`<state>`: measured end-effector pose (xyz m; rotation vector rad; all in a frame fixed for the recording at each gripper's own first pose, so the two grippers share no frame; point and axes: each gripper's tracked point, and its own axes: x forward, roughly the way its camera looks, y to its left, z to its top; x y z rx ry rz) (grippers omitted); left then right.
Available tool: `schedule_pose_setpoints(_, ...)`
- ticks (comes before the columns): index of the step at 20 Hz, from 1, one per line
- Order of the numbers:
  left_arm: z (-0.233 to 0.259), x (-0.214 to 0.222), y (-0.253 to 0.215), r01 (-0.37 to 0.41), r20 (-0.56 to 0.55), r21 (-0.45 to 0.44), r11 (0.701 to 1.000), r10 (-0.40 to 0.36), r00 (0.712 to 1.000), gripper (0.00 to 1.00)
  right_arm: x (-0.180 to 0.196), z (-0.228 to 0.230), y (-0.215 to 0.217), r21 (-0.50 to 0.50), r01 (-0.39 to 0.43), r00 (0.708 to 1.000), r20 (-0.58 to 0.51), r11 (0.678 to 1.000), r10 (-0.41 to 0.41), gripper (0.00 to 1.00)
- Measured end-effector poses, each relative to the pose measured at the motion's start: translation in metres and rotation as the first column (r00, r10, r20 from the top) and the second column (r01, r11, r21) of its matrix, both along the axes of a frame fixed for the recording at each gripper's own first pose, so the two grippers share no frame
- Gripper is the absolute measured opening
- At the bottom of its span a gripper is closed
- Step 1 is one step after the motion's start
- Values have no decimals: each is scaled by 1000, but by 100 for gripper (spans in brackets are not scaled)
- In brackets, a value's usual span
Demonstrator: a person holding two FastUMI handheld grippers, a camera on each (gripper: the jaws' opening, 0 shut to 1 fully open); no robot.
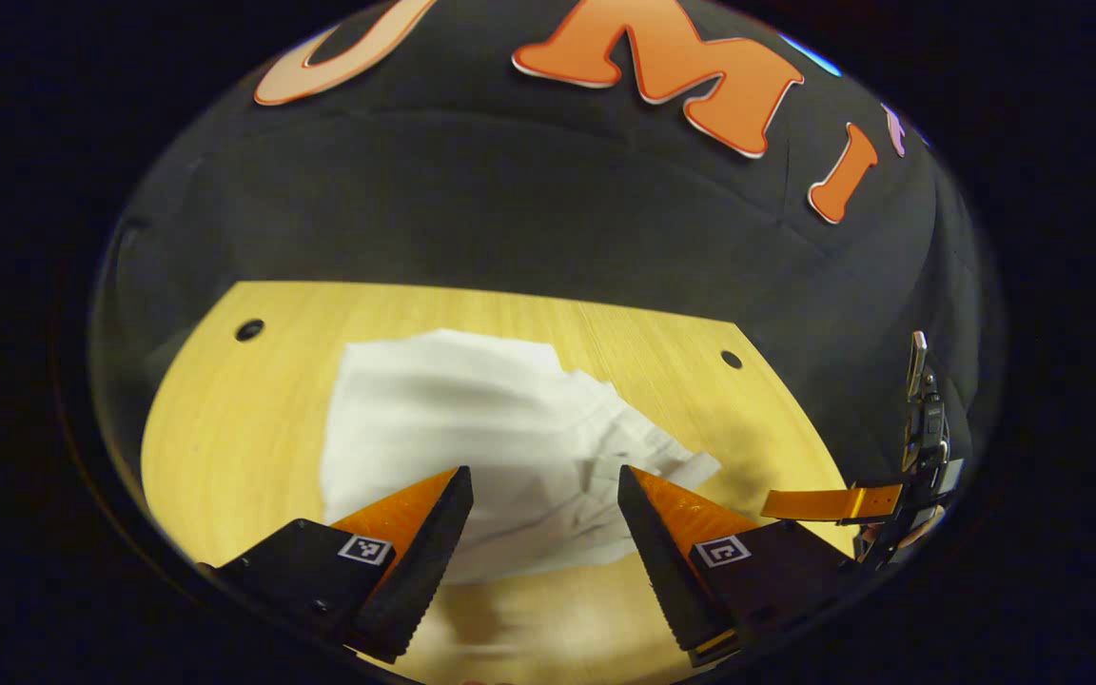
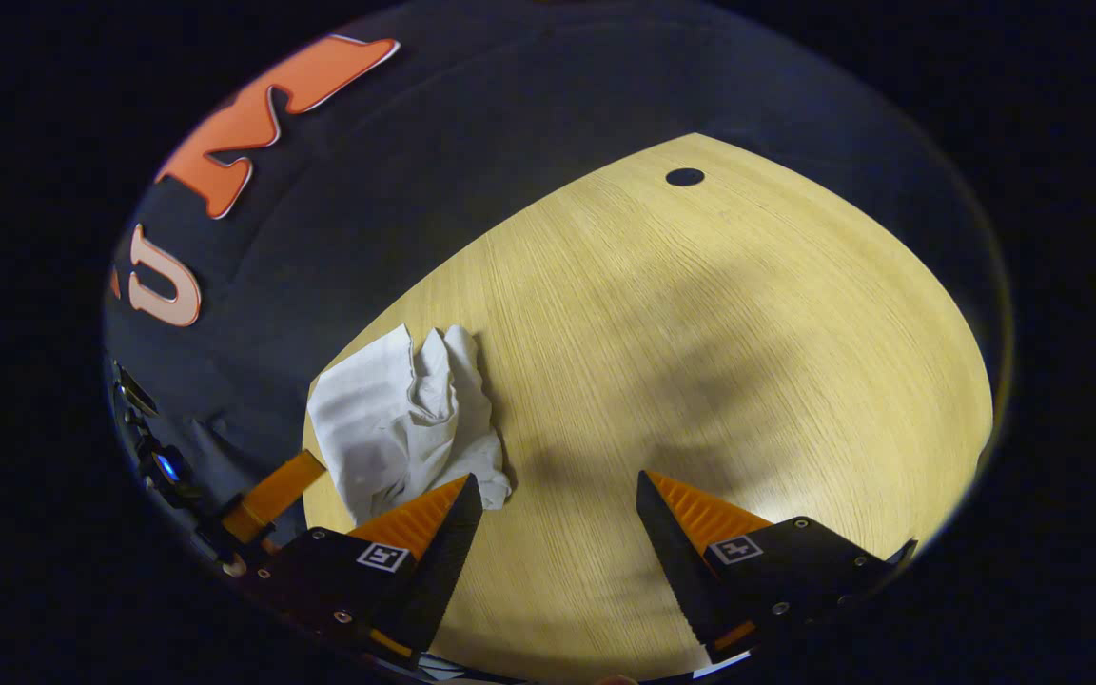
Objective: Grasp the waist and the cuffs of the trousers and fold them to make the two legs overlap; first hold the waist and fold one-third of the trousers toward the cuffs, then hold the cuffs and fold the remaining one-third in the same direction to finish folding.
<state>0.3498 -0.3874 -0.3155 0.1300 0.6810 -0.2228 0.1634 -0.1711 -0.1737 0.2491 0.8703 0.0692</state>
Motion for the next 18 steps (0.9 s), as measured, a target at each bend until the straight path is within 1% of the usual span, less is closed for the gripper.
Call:
schedule_pose_setpoints(1, 15, 2, 10, -11, 48, 19, 1000, 10, 999, 99, 0, 5, 2, -19, -13, 1000, 21, 1000, 13, 98)
schedule_pose_setpoints(2, 25, 5, 19, -26, 95, 36, 999, 23, 995, 96, 2, 13, 5, -38, -27, 998, 51, 999, 29, 98)
schedule_pose_setpoints(3, 30, 6, 27, -37, 136, 46, 998, 31, 990, 99, 3, 23, 9, -55, -41, 995, 84, 998, 46, 98)
schedule_pose_setpoints(4, 35, 8, 32, -49, 177, 48, 998, 40, 983, 99, 5, 32, 13, -71, -56, 991, 115, 996, 64, 98)
schedule_pose_setpoints(5, 40, 9, 35, -60, 218, 45, 997, 49, 975, 99, 7, 42, 19, -89, -70, 985, 149, 994, 83, 98)
schedule_pose_setpoints(6, 32, 8, 29, -72, 253, 36, 997, 60, 966, 99, 10, 53, 25, -107, -86, 977, 185, 991, 105, 98)
schedule_pose_setpoints(8, 30, 8, 28, -100, 303, 11, 995, 92, 948, 99, 13, 75, 37, -144, -105, 955, 263, 984, 140, 98)
schedule_pose_setpoints(9, 31, 8, 30, -120, 326, -1, 993, 114, 939, 100, 13, 87, 44, -161, -109, 940, 303, 981, 155, 98)
schedule_pose_setpoints(11, 31, 7, 29, -142, 368, -24, 990, 141, 919, 99, 12, 112, 58, -181, -112, 903, 392, 977, 177, 98)
schedule_pose_setpoints(15, 40, 5, 29, -142, 453, -52, 989, 150, 879, 99, -1, 151, 79, -213, -88, 823, 535, 973, 192, 98)
schedule_pose_setpoints(17, 45, 2, 32, -146, 498, -46, 988, 149, 854, 99, -11, 166, 90, -217, -94, 776, 596, 972, 208, 98)
schedule_pose_setpoints(18, 42, 3, 30, -148, 518, -43, 988, 149, 842, 99, -16, 175, 93, -230, -89, 748, 627, 969, 217, 98)
